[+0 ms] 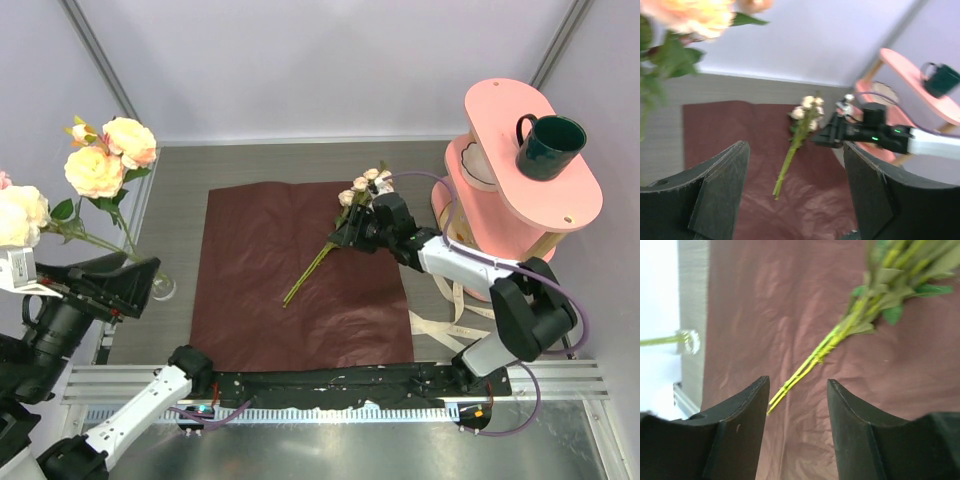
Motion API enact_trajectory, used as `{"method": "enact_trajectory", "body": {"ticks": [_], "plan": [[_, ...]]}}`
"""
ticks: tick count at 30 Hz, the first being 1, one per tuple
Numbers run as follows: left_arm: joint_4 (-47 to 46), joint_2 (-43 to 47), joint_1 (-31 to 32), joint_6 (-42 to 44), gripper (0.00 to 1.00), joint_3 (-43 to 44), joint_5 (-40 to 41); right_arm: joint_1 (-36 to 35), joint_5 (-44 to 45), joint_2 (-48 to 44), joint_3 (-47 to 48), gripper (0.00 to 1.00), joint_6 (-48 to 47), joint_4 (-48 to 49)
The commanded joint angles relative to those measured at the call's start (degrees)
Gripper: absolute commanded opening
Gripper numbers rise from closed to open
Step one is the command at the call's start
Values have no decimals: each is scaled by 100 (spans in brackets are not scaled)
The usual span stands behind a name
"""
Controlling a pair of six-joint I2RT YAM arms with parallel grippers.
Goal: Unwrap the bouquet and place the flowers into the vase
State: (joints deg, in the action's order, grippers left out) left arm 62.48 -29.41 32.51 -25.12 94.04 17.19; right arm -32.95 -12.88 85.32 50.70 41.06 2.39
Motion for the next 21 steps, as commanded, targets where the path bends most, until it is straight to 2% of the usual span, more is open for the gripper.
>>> {"method": "enact_trajectory", "body": {"ticks": [1,5,13,19,21], "plan": [[-877,-302,10,8,79,-43,-2121,-18,1095,370,396,49,701,-81],[-1071,-697,10,-97,77,-332,-2729,-36,963,968,766,37,851,-90],[-1950,-1251,10,-599,72,-1467,-3687,-440,1191,1593,880,36,956,33],[-2011,-1374,10,-678,69,-1906,-3688,-493,1209,1909,810,35,1027,323],[-2038,-1375,10,-713,69,-1994,-3688,-493,1236,2023,845,31,1018,341]]}}
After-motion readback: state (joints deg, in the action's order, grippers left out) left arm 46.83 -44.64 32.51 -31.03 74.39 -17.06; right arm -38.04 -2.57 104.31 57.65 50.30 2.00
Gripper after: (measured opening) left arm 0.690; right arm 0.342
